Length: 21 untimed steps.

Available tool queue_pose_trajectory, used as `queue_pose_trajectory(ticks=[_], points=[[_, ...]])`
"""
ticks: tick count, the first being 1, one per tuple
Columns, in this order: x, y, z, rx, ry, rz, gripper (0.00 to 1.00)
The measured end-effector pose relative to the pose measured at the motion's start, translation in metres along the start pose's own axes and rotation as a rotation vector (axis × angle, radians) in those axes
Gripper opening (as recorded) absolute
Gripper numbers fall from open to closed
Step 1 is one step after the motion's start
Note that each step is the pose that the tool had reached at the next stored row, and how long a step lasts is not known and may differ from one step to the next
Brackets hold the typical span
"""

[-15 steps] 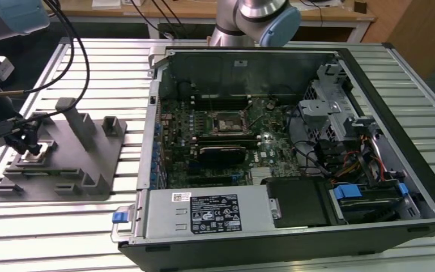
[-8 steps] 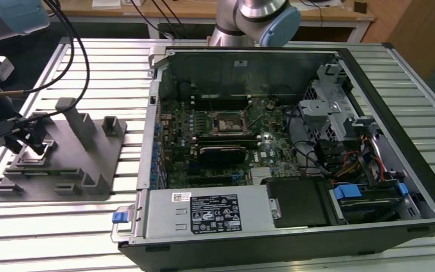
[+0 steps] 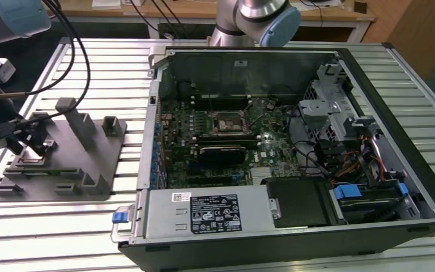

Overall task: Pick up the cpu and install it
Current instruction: 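Pick up the cpu and move it towards the insertion slot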

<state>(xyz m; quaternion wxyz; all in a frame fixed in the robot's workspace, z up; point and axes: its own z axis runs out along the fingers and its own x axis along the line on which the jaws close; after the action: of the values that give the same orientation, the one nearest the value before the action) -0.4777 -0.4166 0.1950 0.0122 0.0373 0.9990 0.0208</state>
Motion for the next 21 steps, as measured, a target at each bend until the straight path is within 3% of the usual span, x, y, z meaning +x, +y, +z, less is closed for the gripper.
queue_pose_trajectory(ticks=[14, 17, 18, 21], points=[[0.0001, 0.0007, 0.0030, 0.0001, 0.0000, 0.000, 0.53], [0.0001, 0.0007, 0.0030, 0.0000, 0.0001, 0.000, 0.55], [0.0001, 0.0007, 0.0031, 0.0000, 0.0000, 0.000, 0.60], [0.0001, 0.0007, 0.0041, -0.0001, -0.0003, 0.000, 0.60]])
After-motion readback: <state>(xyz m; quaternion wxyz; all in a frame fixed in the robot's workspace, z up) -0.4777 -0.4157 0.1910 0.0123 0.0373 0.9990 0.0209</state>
